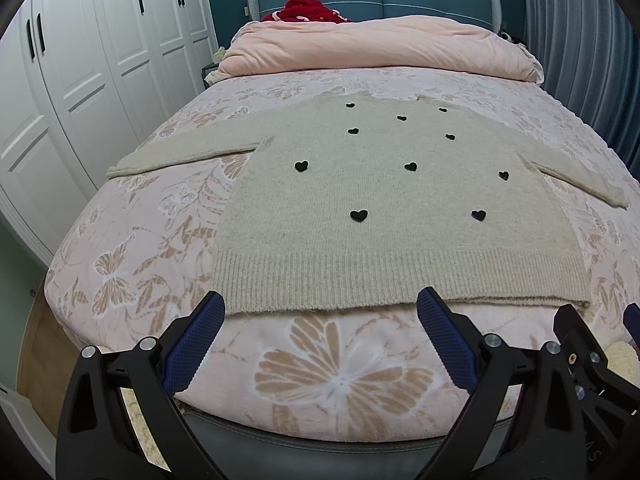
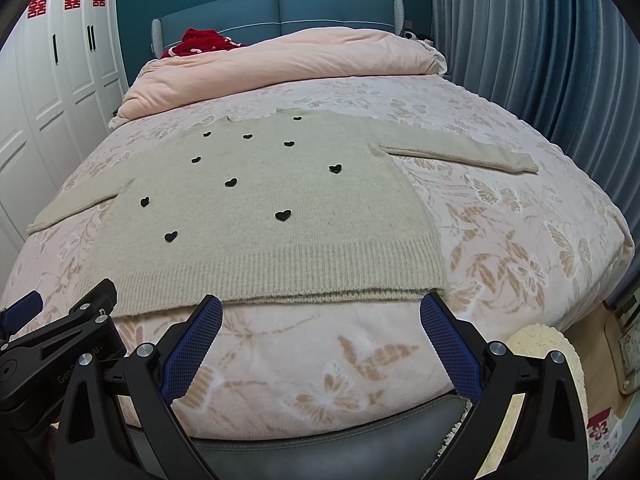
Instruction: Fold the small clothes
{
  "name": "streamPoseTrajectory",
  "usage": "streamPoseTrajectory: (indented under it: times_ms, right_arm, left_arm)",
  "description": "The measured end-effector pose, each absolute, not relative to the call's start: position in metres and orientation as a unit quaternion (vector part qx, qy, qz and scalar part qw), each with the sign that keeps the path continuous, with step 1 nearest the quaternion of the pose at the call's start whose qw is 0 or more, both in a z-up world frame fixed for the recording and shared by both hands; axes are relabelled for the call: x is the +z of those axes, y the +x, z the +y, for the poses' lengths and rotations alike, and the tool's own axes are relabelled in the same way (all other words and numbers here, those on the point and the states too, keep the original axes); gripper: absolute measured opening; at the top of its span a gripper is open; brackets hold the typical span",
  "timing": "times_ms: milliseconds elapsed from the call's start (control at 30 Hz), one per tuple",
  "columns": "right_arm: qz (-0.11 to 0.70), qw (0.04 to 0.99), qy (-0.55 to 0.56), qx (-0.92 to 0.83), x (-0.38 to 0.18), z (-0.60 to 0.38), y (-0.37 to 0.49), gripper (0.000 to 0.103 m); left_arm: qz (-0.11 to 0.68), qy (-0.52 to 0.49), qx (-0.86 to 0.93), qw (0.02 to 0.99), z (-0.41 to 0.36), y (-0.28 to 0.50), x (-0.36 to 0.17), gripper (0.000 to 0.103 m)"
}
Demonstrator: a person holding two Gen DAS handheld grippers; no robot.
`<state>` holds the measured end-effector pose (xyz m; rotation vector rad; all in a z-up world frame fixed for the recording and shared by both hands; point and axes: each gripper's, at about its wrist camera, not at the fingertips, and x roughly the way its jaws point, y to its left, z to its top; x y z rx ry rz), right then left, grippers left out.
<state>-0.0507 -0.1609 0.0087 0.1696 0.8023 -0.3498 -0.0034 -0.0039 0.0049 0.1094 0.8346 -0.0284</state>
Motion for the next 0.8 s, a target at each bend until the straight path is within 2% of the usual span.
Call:
streamPoseTrajectory:
  times_ms: [800]
  right_arm:
    - [0.391,0.9,0.085,-0.171,0.003,-0.1627,-0.0529,0.098]
  left_arm:
    - [0.408,0.052,-0.014,0.912,-0.0028,-0.0042,0.0004,0.093]
